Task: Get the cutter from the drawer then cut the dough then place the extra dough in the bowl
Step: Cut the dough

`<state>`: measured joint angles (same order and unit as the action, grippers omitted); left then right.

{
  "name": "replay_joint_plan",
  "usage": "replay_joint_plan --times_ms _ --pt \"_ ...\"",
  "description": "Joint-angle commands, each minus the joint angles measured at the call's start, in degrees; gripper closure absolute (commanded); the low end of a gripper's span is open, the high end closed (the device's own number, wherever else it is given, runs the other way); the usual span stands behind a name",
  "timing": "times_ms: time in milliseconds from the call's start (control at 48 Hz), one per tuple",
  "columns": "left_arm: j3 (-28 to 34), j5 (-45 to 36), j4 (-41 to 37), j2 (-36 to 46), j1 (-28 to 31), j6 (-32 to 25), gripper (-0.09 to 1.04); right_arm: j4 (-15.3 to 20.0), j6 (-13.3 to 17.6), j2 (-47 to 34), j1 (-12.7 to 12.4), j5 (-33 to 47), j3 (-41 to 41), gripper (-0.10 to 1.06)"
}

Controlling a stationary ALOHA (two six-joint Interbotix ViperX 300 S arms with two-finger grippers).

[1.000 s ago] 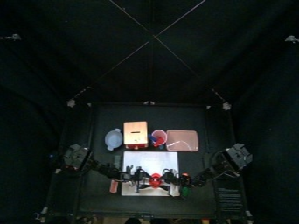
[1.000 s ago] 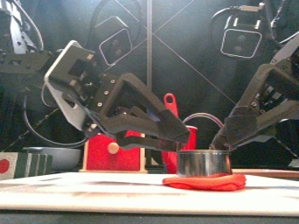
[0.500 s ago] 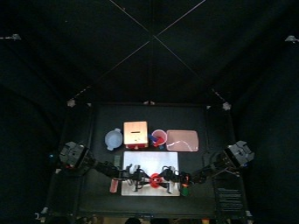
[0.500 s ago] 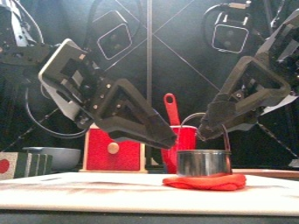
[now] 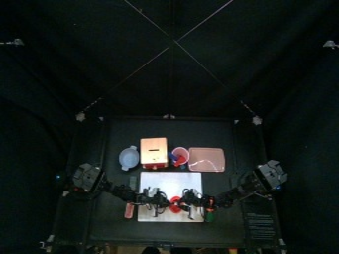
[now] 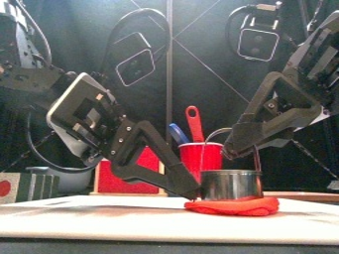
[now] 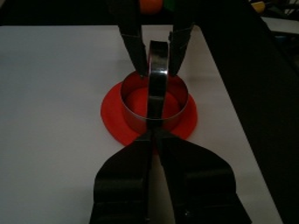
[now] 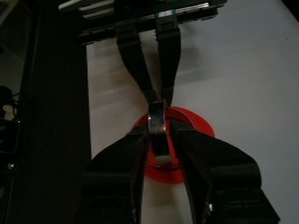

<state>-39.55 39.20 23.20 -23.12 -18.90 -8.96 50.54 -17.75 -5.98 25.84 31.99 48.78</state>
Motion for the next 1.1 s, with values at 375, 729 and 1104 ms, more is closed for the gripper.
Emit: replay_joint_plan --times_ms 375,729,1104 --pt "1.3 -0.7 0.9 0.4 0.3 0.1 0.39 -0.2 -0.1 1.2 -0.3 0.1 -1.7 0.4" --pt "1.3 -0.6 1.2 0.3 0.3 0.0 0.39 -0.2 -0.3 3.1 -0.7 3.5 -2.1 0.4" --pt "1.3 -0.7 1.1 0.4 0.3 0.0 0.39 -0.4 -0.4 3.1 -1.2 14.0 -1.9 0.4"
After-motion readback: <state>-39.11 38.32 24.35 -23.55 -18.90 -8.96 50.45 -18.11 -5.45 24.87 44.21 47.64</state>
